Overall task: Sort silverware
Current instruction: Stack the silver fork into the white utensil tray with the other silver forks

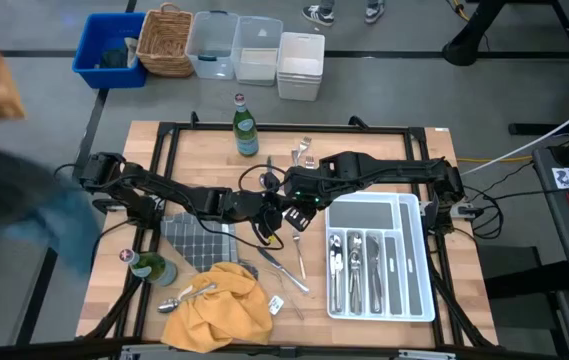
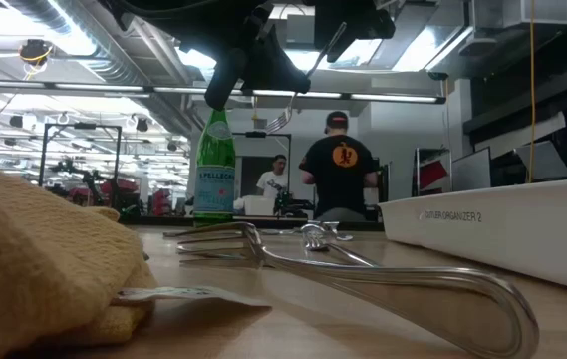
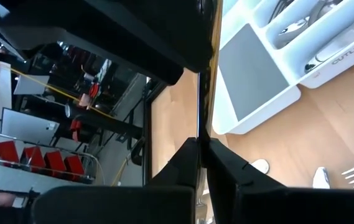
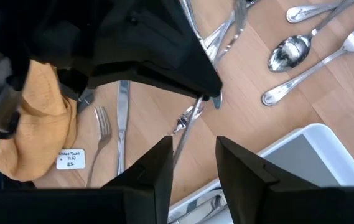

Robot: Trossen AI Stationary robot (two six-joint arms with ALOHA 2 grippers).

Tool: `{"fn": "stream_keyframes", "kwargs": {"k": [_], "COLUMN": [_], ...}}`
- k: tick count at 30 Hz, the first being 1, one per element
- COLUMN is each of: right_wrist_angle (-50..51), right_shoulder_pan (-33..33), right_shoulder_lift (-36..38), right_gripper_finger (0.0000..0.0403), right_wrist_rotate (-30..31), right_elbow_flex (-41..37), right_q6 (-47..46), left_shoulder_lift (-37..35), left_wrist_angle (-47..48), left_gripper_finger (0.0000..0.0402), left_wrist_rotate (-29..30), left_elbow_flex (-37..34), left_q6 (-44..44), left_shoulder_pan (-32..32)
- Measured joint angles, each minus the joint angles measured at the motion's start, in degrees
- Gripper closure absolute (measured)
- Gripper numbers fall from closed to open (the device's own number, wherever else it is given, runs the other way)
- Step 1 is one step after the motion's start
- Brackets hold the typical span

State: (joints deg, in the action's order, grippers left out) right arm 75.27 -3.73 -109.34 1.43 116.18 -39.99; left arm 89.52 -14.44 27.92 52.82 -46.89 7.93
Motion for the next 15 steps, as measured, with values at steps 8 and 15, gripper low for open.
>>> {"fn": "stream_keyframes", "kwargs": {"k": [8, 15], "right_wrist_angle": [0.2, 0.4], "right_shoulder_pan": [0.0, 0.0], "right_shoulder_lift": [0.0, -1.0], "right_gripper_finger": [0.0281, 0.0281], "right_wrist_rotate": [-1.3, -3.0], "right_elbow_flex": [0.0, 0.1], "right_q6": [0.0, 0.0], "left_shoulder_lift": [0.0, 0.0], "left_wrist_angle": [-0.7, -1.6], "left_gripper_finger": [0.0395, 0.0393], "left_wrist_rotate": [0.6, 1.5], "left_elbow_flex": [0.0, 0.0], "left_q6": [0.2, 0.1], "left_shoulder_pan": [0.3, 0.3]}}
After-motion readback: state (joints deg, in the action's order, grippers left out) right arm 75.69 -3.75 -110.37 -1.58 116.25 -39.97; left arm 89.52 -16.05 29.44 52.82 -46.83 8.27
